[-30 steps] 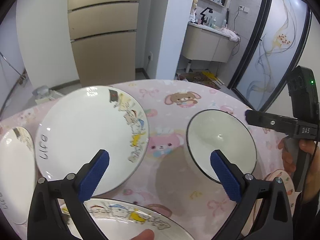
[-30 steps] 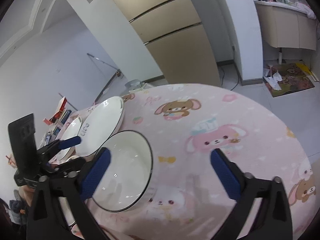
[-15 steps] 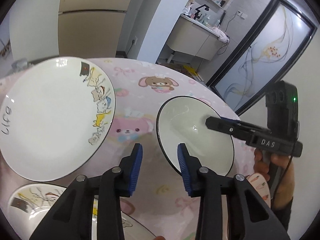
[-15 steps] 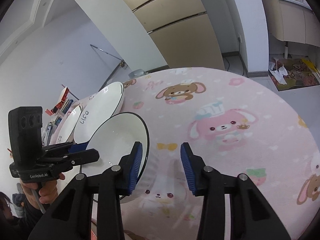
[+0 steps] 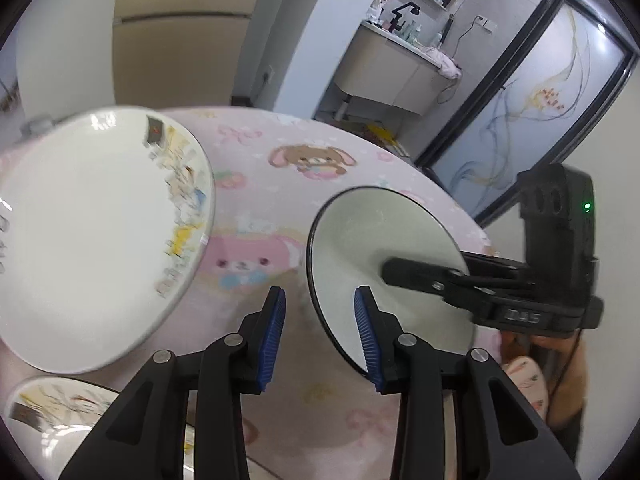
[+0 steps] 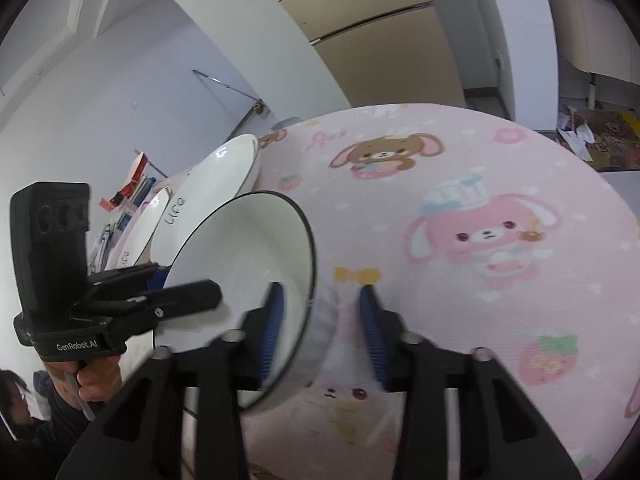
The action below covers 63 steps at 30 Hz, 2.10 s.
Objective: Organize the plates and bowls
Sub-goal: 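Lift the white bowl with both tools and carry it over the pink bowl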
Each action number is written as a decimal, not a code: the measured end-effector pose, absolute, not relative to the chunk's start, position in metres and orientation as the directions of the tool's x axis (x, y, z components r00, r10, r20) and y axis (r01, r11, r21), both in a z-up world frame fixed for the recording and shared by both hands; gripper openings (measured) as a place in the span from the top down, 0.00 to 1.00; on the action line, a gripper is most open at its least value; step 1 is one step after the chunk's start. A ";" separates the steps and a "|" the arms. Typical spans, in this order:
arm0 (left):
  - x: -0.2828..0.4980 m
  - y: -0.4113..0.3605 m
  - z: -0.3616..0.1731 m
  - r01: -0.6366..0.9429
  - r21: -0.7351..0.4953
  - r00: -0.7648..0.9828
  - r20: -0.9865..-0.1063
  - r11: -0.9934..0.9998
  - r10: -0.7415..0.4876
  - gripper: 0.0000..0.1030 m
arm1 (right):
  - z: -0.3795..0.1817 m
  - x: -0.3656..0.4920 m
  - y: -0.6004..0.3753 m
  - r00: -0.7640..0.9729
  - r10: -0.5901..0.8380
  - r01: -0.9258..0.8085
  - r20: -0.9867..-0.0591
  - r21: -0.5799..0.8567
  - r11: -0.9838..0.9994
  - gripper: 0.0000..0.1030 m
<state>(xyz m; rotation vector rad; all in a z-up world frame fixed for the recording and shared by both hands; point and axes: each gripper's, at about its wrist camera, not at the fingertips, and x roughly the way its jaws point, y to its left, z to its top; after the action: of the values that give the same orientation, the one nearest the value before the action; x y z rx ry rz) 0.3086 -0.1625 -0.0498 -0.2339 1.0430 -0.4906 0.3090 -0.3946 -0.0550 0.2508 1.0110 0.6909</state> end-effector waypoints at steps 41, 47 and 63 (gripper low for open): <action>0.217 -0.162 0.081 0.445 -0.187 0.733 -0.485 0.876 -0.476 0.90 | 0.070 0.227 -0.403 0.650 0.647 -0.509 -0.399 0.404 0.760 0.82; 0.199 -0.176 0.087 0.492 -0.157 0.708 -0.500 0.856 -0.499 0.91 | 0.079 0.196 -0.411 0.700 0.585 -0.460 -0.409 0.368 0.808 0.82; 0.159 -0.208 0.064 0.557 -0.122 0.633 -0.578 0.821 -0.515 0.91 | 0.051 0.146 -0.440 0.705 0.567 -0.382 -0.425 0.447 0.809 0.81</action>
<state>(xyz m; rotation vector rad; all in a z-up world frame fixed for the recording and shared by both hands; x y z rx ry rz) 0.1593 -0.2075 0.0640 0.0702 0.6392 -0.6138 0.1457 -0.4401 0.0509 0.3404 0.5810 0.5389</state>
